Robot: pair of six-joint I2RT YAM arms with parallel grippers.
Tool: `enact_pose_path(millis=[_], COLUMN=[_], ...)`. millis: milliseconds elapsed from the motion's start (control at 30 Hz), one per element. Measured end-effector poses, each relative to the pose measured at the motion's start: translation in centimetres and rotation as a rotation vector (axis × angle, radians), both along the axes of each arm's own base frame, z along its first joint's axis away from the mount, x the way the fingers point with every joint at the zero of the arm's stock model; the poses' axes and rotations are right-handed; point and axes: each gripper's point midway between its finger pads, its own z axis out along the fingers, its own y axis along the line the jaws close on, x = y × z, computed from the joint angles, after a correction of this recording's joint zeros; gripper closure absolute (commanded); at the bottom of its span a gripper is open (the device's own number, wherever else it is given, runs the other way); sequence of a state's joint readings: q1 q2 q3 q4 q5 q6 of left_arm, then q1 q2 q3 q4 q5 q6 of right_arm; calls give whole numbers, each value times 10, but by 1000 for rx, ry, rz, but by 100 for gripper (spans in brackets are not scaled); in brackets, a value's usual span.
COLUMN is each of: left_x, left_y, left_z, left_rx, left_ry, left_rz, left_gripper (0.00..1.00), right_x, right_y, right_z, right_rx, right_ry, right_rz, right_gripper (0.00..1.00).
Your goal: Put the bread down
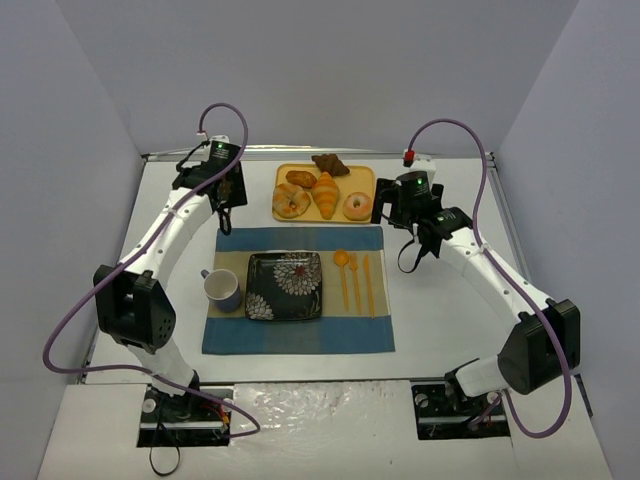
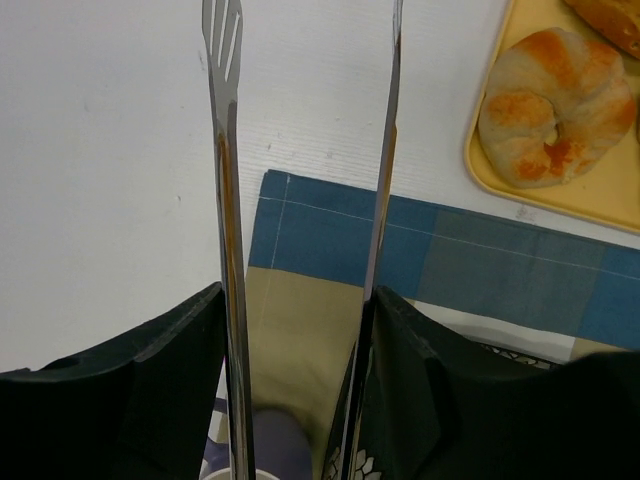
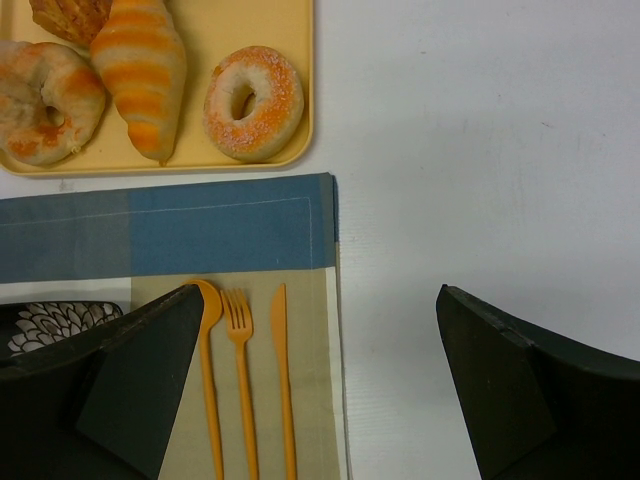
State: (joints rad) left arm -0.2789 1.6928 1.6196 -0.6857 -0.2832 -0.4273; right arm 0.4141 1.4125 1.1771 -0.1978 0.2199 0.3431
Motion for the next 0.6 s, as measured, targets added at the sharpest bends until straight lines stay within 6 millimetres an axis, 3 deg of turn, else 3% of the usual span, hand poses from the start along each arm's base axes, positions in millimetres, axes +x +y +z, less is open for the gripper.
enact_pose_path(millis=[200, 433, 600], left_x=[-4, 1, 10], left_y=[-23, -59, -89], left_z=[3, 28, 20], left_rx=[6, -30, -56], left_ry=[-3, -59, -44], left_rz=[-59, -146, -217], left_gripper=[46, 42, 41], right_x=[-1, -2, -2], right_y=[-1, -1, -1], right_z=[-3, -3, -3], right_rx=[-3, -3, -4], right_ry=[6, 6, 6], right_rz=[0, 0, 0], right_gripper=[0, 0, 0])
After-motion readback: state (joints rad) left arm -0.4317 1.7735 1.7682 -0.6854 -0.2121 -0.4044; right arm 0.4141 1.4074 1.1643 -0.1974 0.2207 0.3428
